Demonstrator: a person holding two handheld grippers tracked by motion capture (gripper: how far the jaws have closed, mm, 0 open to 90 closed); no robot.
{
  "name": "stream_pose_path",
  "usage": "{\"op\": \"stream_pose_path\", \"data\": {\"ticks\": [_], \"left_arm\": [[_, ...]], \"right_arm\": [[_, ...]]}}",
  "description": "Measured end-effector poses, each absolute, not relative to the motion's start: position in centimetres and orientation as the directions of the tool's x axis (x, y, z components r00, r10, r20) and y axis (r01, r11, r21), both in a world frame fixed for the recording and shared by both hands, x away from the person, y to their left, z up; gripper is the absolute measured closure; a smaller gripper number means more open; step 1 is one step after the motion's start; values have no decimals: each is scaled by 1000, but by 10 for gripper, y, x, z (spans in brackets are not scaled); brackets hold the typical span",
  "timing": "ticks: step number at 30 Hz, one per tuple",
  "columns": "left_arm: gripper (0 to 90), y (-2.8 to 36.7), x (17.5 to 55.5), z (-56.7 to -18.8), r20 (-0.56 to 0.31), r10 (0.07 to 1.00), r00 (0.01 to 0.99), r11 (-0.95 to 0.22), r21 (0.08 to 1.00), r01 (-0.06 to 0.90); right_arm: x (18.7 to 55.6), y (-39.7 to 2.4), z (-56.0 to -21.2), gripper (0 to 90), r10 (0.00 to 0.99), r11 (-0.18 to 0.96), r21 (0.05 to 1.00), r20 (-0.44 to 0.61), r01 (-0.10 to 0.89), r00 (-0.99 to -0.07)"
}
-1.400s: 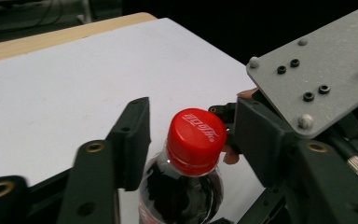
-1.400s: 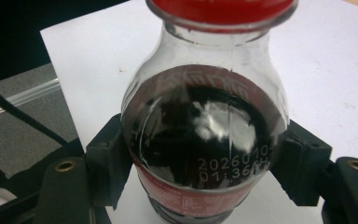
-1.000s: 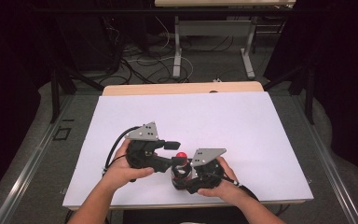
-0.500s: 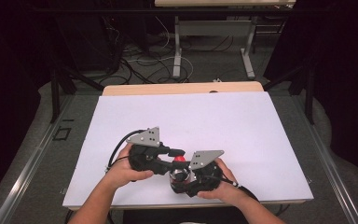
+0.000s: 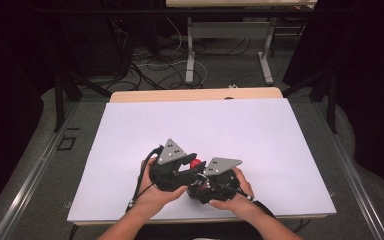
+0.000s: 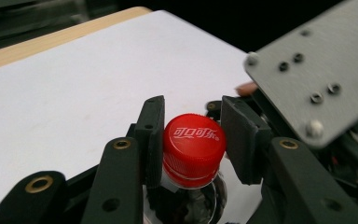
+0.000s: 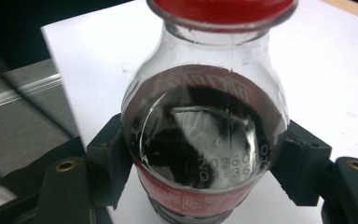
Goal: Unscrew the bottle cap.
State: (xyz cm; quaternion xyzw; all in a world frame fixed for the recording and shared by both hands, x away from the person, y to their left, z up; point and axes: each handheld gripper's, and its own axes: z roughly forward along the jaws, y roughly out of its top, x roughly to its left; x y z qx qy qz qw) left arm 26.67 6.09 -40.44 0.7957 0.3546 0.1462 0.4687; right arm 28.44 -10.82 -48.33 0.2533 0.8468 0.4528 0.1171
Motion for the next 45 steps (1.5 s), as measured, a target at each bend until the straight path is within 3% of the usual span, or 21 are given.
{"op": "stream_pose_path", "data": {"ticks": [8, 17, 22, 26, 33, 45], "left_arm": [[616, 56, 269, -406, -154, 754, 639, -245, 837, 490], [607, 62, 273, -405, -174, 711, 681, -262, 834, 486], [459, 72, 275, -403, -166, 659, 734, -293, 841, 454], [441, 86, 277, -400, -148, 581, 800, -337, 851, 402], [446, 99, 280, -394, -95, 355, 930, -447, 856, 258], [495, 107, 302, -408, -139, 223, 965, -435, 871, 226]], "right_arm": [[286, -107, -486, 297, 583, 451, 820, 27, 352, -812], [287, -108, -485, 296, 564, 454, 821, 36, 346, -825], [287, -110, -484, 295, 550, 442, 826, 59, 350, -833], [288, -112, -483, 295, 525, 452, 828, 54, 332, -849], [286, -111, -480, 295, 448, 477, 834, 43, 279, -893], [280, -107, -479, 295, 368, 503, 833, 35, 230, -929]]}}
